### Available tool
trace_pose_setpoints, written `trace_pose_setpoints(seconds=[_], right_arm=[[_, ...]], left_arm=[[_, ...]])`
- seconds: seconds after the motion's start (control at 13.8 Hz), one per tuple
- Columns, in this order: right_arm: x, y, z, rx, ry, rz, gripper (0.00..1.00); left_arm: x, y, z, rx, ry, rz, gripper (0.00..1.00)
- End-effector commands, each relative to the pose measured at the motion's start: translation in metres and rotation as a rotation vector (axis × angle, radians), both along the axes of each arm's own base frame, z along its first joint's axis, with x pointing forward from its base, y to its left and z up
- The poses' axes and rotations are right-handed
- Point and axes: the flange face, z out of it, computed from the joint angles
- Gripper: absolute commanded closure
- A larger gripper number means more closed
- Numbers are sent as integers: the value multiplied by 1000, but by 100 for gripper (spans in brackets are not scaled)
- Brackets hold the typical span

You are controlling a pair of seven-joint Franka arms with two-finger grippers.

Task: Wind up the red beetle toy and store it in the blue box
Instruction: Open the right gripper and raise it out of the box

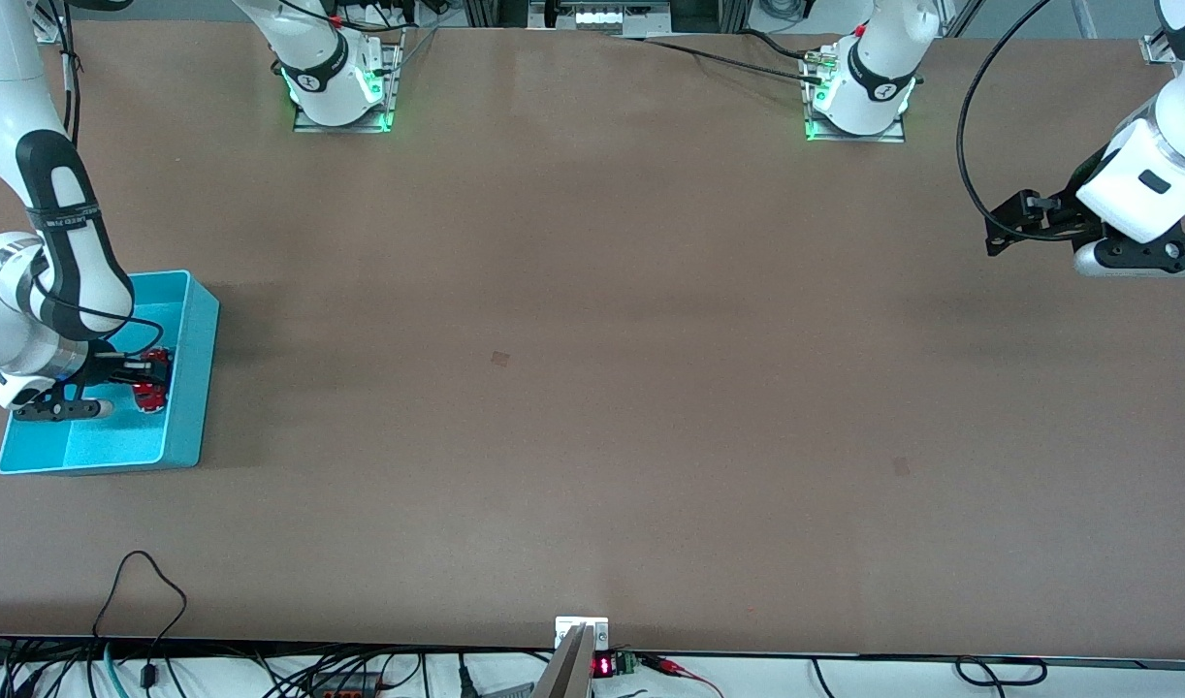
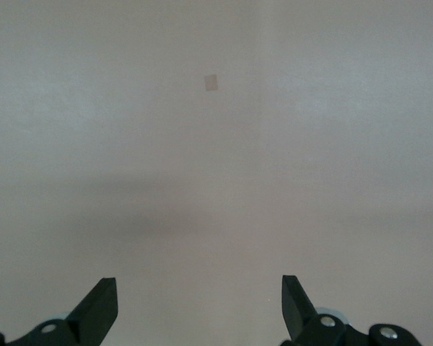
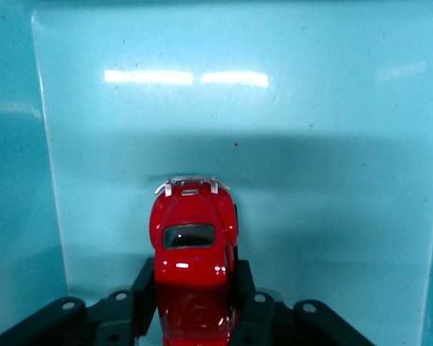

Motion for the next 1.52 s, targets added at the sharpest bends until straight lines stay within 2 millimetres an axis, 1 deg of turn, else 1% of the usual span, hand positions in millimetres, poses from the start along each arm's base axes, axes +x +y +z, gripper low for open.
trace_pose_setpoints(seconds=[0.0,0.07,0.14,0.29,0.43,0.58,0.65,0.72,0.8,0.87,0.94,1.01,1.09,1.3,1.38,1.45], right_arm=[[-3,-11,-13,-15,-18,36,0],[-2,-9,-9,-10,-22,26,0],[0,-4,1,-1,-21,25,0],[5,6,37,19,-4,-19,0],[8,16,77,21,-24,-12,0],[12,30,122,12,-46,18,0],[13,33,145,9,-62,25,0],[11,36,163,10,-70,31,0],[14,44,181,12,-79,43,0],[20,56,196,15,-80,63,0],[26,78,208,30,-71,89,0],[30,91,218,38,-58,82,0],[32,100,225,44,-46,46,0],[40,144,241,77,-28,0,0],[41,153,250,79,-22,-8,0],[37,160,261,81,-8,-34,0]], left_arm=[[-4,-2,4,-22,3,8,0],[-4,-2,4,-22,3,8,0],[-4,-2,4,-22,3,9,0],[-4,-2,4,-22,3,9,0],[-4,-2,4,-22,3,9,0],[-4,-2,4,-22,3,9,0],[-4,-2,4,-21,3,11,0],[-4,-2,4,-21,3,12,0],[-4,-2,4,-21,3,12,0],[-4,-2,4,-21,3,12,0],[-4,-2,4,-21,3,12,0],[-4,-2,4,-21,3,12,0],[-4,-2,4,-21,3,15,0],[-4,-2,4,-21,3,16,0],[-4,-2,4,-21,3,14,0],[-4,-2,4,-21,3,14,0]])
